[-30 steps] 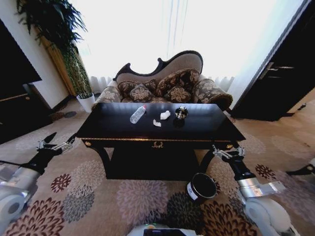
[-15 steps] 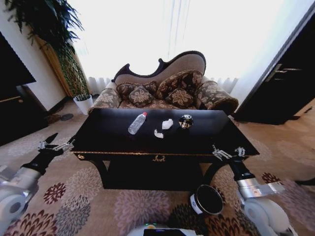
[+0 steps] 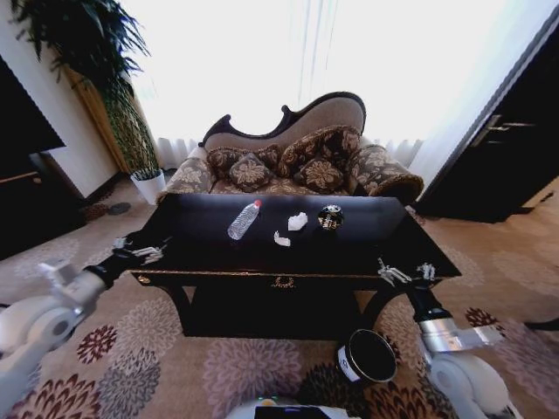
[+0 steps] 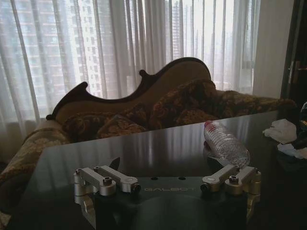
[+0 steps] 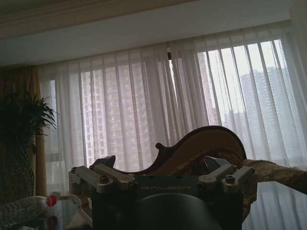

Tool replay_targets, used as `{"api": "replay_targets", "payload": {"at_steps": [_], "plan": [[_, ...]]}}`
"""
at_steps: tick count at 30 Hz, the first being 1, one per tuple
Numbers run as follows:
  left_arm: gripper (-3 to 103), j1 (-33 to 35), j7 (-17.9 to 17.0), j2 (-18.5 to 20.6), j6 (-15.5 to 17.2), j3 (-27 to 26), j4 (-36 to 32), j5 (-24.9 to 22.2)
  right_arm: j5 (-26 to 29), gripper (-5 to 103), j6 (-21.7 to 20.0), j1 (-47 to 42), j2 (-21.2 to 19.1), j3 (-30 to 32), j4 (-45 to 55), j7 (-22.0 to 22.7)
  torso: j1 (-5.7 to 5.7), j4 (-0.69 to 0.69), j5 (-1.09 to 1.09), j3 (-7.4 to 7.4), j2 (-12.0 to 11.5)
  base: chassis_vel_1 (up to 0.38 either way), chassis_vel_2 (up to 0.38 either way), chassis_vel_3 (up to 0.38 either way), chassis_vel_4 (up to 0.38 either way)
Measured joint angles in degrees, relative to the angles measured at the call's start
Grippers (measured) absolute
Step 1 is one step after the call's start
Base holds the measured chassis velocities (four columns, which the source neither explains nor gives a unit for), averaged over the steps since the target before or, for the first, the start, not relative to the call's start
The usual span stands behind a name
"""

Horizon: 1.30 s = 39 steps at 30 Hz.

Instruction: Move to the front of the table and place the trash on the table into the trash bin.

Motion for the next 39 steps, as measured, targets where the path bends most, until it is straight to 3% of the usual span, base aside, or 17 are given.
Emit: {"api": "replay_targets", "payload": {"at_steps": [5, 14, 39], "plan": [[100, -15.6, -1.6, 1.5, 1.2, 16.4, 2.0, 0.3, 0.2, 100, 0.0, 0.6, 0.8, 0.0, 0.0, 0.0, -0.03, 0.00, 0.01, -0.01, 0.0, 0.000, 0.000, 0.000, 0.000], [100, -28.3, -2.5, 0.1, 1.7, 30.5, 4.1, 2.6, 0.9, 100, 0.0, 0.8, 0.6, 0.7, -0.5, 0.0, -0.02, 0.00, 0.03, -0.01, 0.0, 0.000, 0.000, 0.000, 0.000], [100, -45.2, -2.1, -6.1, 0.9, 49.4, 13.3, 5.0, 1.6, 100, -0.9, 1.1, 0.2, 1.4, 0.0, 0.4, -0.02, 0.00, 0.02, -0.01, 0.0, 0.000, 0.000, 0.000, 0.000]]}}
